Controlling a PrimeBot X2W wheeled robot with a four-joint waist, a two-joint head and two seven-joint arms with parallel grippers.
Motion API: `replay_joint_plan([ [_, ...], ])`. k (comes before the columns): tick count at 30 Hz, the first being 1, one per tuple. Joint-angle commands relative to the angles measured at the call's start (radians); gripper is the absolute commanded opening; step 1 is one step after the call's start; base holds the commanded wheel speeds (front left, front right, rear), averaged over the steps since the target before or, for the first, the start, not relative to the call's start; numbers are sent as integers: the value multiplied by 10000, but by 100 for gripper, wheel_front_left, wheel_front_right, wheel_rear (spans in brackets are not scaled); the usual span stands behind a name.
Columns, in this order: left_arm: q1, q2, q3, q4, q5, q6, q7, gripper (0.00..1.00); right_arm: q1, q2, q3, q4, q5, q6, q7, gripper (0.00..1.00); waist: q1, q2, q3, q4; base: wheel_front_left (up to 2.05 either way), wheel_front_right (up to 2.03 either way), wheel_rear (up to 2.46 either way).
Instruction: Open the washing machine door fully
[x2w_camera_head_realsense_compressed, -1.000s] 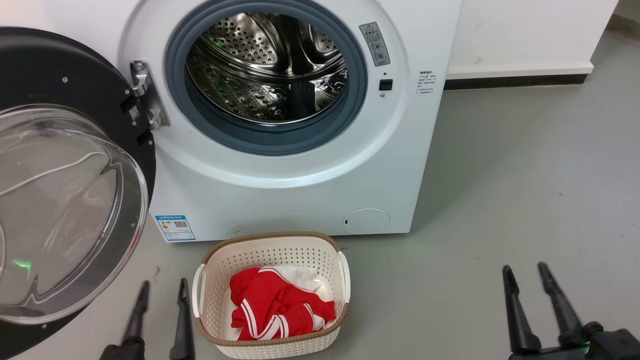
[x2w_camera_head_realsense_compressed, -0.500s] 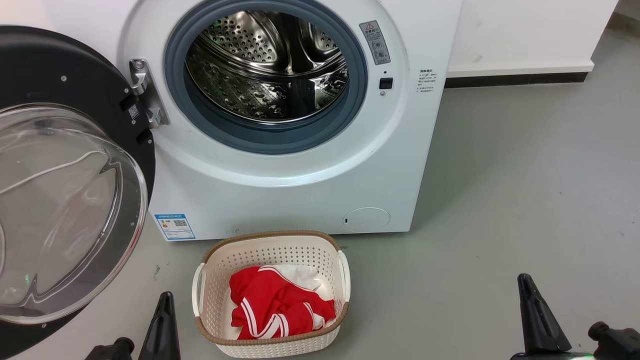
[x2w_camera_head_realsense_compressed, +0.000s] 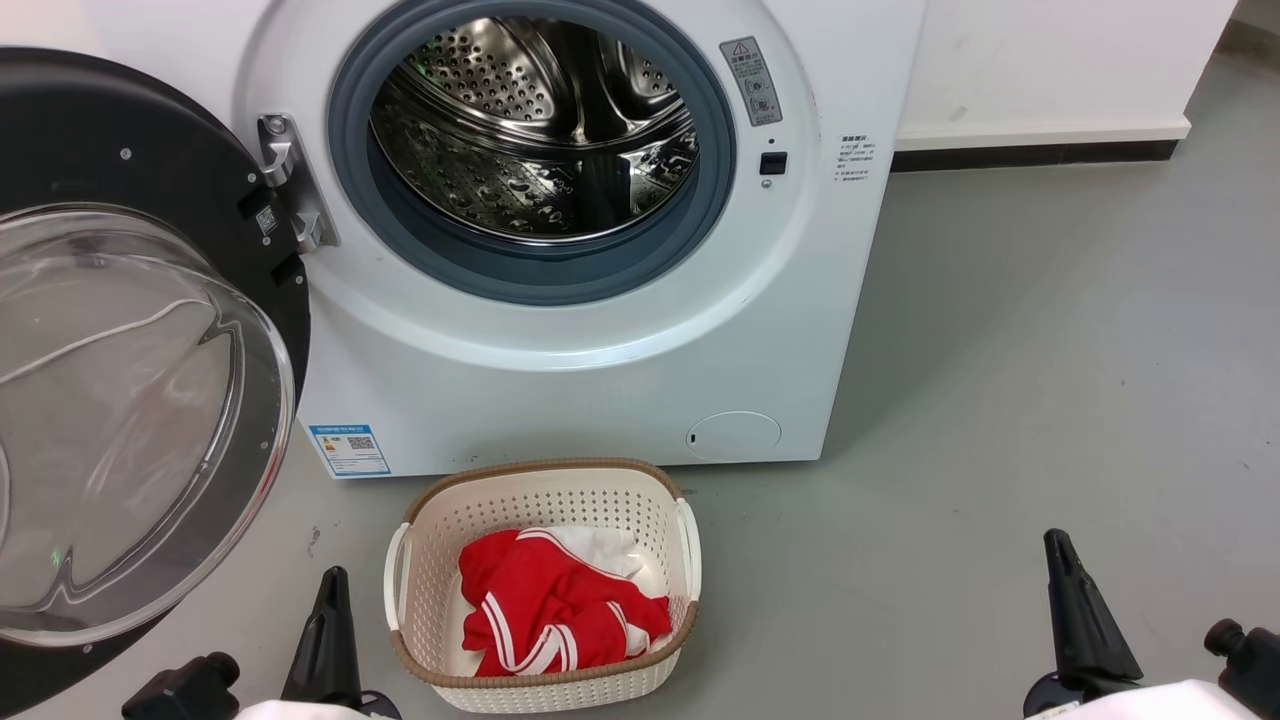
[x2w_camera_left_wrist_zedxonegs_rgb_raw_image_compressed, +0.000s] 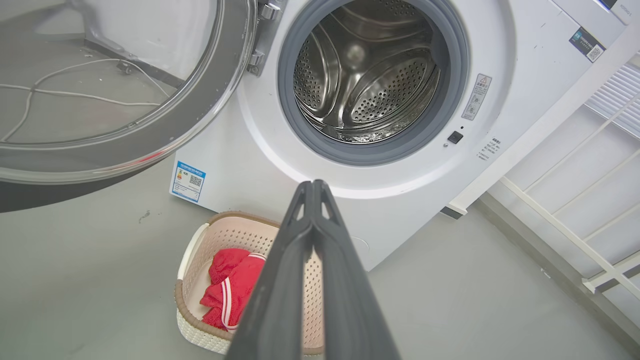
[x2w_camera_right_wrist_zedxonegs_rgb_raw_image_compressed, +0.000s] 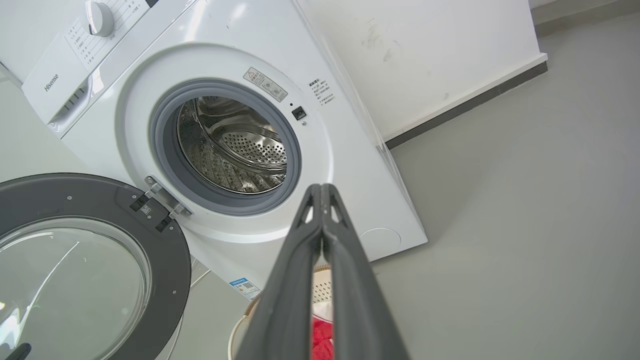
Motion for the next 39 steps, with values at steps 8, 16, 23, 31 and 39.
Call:
replay_joint_plan([
  [8, -511, 124, 15, 114, -1479, -148, 288, 0, -527, -127, -68, 161, 1445, -3, 273, 0, 0, 0, 29, 8, 0, 0, 0],
  [16, -755, 151, 44, 304, -2685, -239, 544, 0, -773, -157, -124, 397, 2596, -3, 528, 0, 0, 0, 59, 15, 0, 0, 0],
  [23, -953, 165, 76, 467, -3658, -314, 759, 0, -973, -174, -179, 588, 3520, -3, 743, 0, 0, 0, 84, 22, 0, 0, 0],
  [31, -1158, 172, 115, 646, -4678, -389, 993, 0, -1183, -184, -246, 797, 4492, -4, 978, 0, 0, 0, 113, 30, 0, 0, 0],
  [39, -1353, 174, 161, 812, -5620, -458, 1216, 0, -1377, -188, -317, 992, 5386, -4, 1208, 0, 0, 0, 142, 37, 0, 0, 0],
])
